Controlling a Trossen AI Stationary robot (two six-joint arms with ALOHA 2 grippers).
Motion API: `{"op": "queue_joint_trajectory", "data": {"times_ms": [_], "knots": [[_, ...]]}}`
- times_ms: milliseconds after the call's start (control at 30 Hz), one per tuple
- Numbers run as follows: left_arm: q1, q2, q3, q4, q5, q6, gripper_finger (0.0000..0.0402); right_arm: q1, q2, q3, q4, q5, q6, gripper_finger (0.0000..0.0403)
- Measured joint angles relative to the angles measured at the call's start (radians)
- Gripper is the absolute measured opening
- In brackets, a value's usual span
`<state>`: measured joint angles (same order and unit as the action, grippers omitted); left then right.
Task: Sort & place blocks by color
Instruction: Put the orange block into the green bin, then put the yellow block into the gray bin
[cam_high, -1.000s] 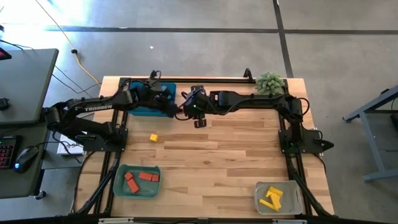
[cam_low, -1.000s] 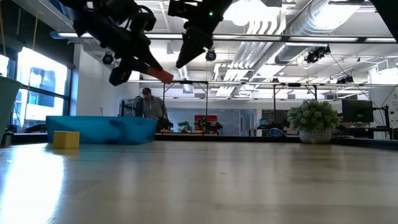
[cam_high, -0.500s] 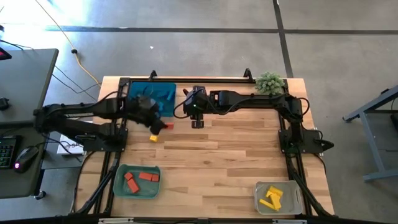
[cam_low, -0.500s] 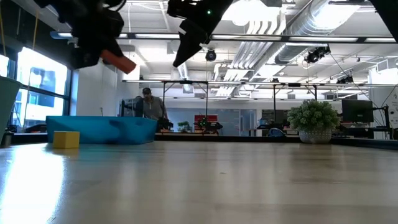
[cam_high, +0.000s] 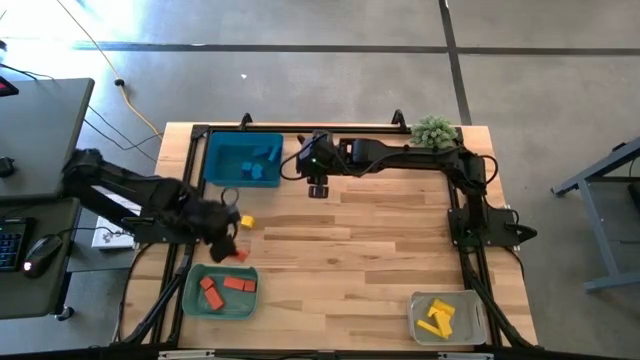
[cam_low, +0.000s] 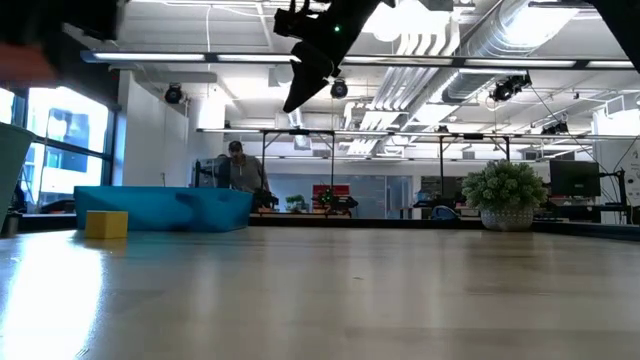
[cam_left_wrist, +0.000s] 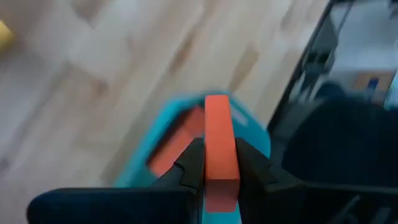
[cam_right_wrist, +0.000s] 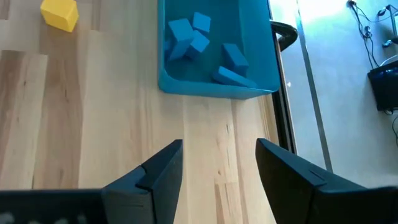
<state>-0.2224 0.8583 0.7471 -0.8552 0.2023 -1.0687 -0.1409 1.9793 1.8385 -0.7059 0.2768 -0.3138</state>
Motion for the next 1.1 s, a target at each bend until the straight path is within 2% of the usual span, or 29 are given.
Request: {"op": "queue_joint_trajectory", "data": {"times_ms": [267,500,800,1100], "knots": [[-0.246,0.068,0.000,-0.015,0.002,-0.190,0.0040,-0.010,0.000,0.000,0.000,0.000,0.000,0.0189],[-0.368,0.160,0.000,0.008,0.000,-0.283,0.0041,-0.010,0.000,0.000,0.000,0.000,-0.001,0.0189],[-0.420,0.256,0.000,0.099,0.011,-0.359,0.0050,-0.010,0.000,0.000,0.000,0.000,-0.008,0.0189],[-0.420,0.300,0.000,0.172,0.016,-0.421,0.0118,-0.010,0.000,0.000,-0.002,0.000,-0.005,0.0189]]}}
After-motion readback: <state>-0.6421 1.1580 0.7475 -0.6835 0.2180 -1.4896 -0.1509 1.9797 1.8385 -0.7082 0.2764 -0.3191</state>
